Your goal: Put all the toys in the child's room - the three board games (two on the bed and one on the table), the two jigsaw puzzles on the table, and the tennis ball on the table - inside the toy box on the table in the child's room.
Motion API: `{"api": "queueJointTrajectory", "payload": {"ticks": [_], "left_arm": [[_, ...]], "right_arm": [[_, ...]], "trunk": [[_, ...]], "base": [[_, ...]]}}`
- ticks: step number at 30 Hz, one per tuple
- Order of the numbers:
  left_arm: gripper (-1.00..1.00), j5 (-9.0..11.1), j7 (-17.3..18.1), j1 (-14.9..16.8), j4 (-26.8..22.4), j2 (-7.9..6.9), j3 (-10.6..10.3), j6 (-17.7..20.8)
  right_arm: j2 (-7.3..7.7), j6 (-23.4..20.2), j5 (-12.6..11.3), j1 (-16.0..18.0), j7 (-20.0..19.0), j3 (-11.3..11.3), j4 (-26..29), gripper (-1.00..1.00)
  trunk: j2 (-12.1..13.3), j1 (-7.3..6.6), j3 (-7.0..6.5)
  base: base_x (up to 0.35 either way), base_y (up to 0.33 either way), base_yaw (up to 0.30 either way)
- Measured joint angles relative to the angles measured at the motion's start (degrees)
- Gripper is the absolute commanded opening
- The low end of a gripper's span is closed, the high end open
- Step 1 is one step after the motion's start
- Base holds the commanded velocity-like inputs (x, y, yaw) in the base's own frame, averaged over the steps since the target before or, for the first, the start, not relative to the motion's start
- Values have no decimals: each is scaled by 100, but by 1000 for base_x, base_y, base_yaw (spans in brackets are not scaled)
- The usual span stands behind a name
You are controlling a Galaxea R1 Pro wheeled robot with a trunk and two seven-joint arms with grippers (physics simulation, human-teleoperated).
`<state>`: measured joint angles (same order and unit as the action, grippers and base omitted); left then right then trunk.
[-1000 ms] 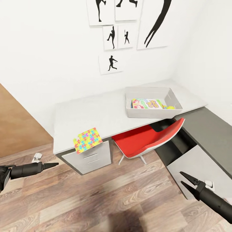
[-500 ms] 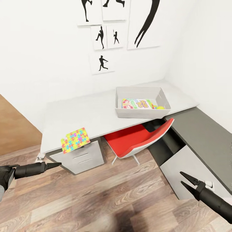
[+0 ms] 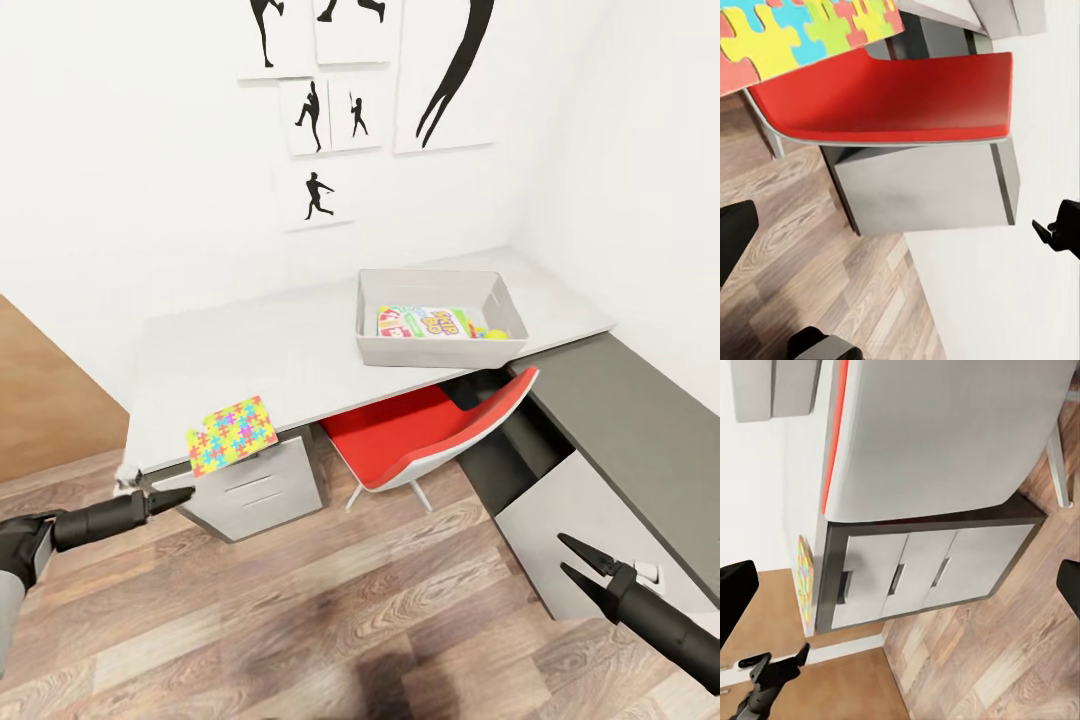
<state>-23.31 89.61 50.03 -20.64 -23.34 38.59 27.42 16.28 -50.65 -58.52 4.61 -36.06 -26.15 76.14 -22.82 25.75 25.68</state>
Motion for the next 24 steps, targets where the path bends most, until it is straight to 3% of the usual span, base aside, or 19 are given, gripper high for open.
{"api": "queueJointTrajectory", "payload": {"ticks": [9, 16, 24], "left_arm": [[100, 167, 0, 0, 5, -10, 187, 19], [100, 174, -49, -1, 12, 6, 895, 34], [100, 171, -250, -1, 83, 11, 1095, 35]], "right_arm": [[-2, 0, 1, 0, 0, 9, -3, 100], [-2, 1, 4, 0, 0, 5, 1, 100], [-2, 1, 5, 0, 0, 10, 9, 100]], "trunk": [[0, 0, 0], [0, 0, 0], [0, 0, 0]], "base": [[0, 0, 0], [0, 0, 0], [0, 0, 0]]}}
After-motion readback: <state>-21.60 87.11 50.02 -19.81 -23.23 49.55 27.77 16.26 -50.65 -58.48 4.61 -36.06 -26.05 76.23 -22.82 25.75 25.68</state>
